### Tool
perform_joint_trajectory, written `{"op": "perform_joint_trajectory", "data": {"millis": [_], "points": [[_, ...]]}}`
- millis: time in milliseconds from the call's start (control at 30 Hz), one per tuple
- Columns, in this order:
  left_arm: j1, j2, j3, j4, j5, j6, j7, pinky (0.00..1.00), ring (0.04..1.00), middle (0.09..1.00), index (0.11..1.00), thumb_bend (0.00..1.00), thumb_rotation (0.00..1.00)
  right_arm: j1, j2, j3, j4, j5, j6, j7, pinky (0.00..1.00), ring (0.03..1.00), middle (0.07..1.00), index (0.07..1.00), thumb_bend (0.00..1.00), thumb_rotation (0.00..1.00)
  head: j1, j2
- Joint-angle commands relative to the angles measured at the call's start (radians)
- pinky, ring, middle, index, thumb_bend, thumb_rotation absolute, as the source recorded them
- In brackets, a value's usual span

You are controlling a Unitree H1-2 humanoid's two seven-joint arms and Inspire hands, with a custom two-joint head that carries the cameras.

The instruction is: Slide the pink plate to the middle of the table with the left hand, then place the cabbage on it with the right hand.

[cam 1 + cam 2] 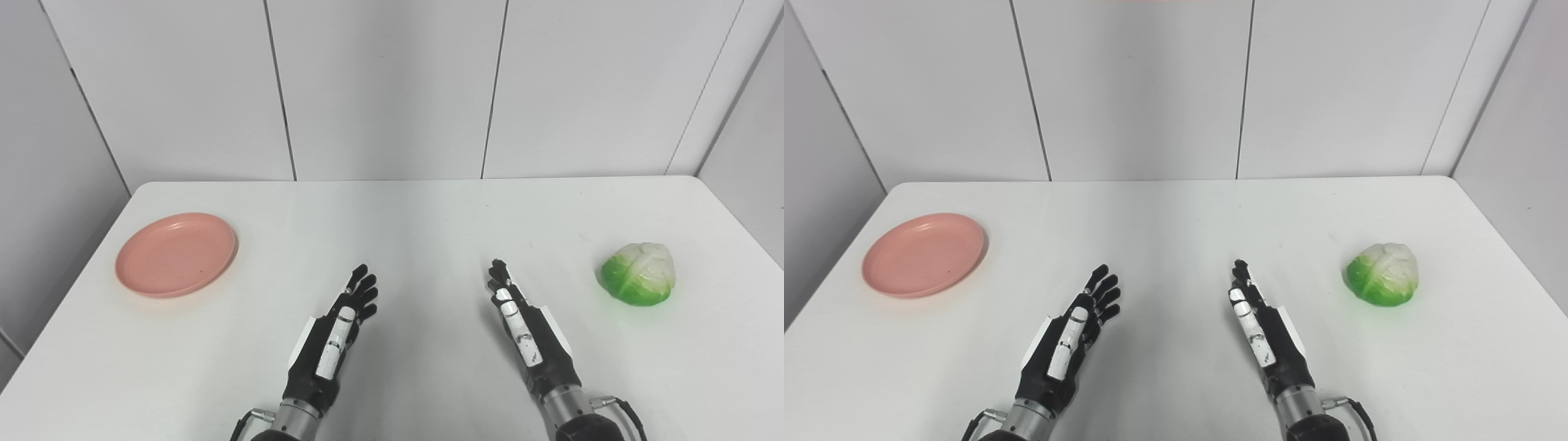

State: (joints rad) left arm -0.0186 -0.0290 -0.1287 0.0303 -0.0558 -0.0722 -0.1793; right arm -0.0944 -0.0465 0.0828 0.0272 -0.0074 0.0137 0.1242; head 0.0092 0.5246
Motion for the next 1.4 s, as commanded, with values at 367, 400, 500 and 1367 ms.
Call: {"op": "perform_joint_trajectory", "data": {"millis": [367,400,500,1367], "points": [[0.033,0.033,0.016,0.124,0.002,0.008,0.000,0.93,0.957,0.962,0.945,0.46,1.00,0.014,0.001,0.007,0.025,0.007,0.030,0.010,1.00,1.000,1.000,1.000,0.24,1.00,0.000,-0.001],[0.033,0.033,0.016,0.125,0.002,0.008,0.001,0.93,0.958,0.962,0.946,0.46,1.00,0.014,0.001,0.007,0.024,0.007,0.031,0.010,1.00,1.000,1.000,1.000,0.23,1.00,0.000,-0.001],[0.031,0.035,0.015,0.130,0.003,0.008,-0.001,0.94,0.960,0.966,0.949,0.47,1.00,0.014,0.001,0.007,0.025,0.007,0.031,0.010,1.00,1.000,1.000,1.000,0.23,1.00,0.001,-0.002],[0.016,0.009,0.001,0.169,0.023,-0.018,0.016,0.93,0.950,0.964,0.945,0.46,1.00,0.007,-0.031,-0.004,0.045,0.035,0.005,0.036,1.00,1.000,1.000,1.000,0.21,1.00,0.185,-0.038]]}}
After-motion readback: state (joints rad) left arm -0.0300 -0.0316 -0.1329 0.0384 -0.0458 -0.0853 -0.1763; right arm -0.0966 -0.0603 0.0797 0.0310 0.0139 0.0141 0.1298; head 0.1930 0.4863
